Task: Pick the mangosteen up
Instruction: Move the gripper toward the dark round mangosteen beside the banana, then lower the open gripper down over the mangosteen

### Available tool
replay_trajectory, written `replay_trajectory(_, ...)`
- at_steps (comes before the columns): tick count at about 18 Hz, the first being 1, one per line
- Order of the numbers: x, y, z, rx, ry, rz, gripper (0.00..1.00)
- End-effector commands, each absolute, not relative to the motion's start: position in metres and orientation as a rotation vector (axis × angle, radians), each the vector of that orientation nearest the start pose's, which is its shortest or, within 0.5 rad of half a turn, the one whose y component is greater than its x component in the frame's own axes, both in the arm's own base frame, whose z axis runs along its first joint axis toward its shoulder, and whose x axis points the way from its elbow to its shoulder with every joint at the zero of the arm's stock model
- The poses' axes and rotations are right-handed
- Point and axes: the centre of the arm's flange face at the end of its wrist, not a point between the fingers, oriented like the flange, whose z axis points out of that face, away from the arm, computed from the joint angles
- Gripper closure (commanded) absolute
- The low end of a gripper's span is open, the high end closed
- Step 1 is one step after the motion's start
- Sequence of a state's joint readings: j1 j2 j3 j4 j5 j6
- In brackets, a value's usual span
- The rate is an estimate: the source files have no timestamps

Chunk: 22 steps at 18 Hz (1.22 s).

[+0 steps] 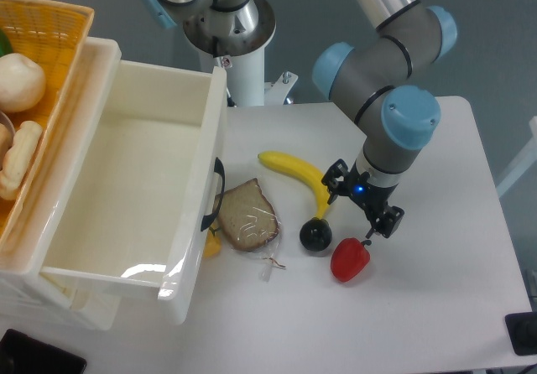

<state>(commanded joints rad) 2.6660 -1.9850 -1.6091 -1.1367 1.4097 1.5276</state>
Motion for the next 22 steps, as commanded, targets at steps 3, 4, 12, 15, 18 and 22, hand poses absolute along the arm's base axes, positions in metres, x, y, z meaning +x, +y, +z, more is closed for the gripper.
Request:
replay_trajectory(3, -0.48, 0.421, 0.277, -2.876, 0.646, -0.114, 0.0)
replay_trajectory(4, -0.478, 0.424, 0.271, -2.857, 0.647, -0.136, 0.0)
replay_trajectory(12, -0.463, 0.448, 0.237, -2.81, 0.854, -0.199, 0.01)
replay_trajectory(15, -0.462, 0.449, 0.233, -2.811, 0.86, -0.212, 0.07)
replay_trajectory(18, -0.46, 0.449, 0.228, -2.811, 0.863, -0.225, 0.06)
replay_trajectory(22, -0.462, 0.45, 0.218, -2.812, 0.863, -0.245, 0.05)
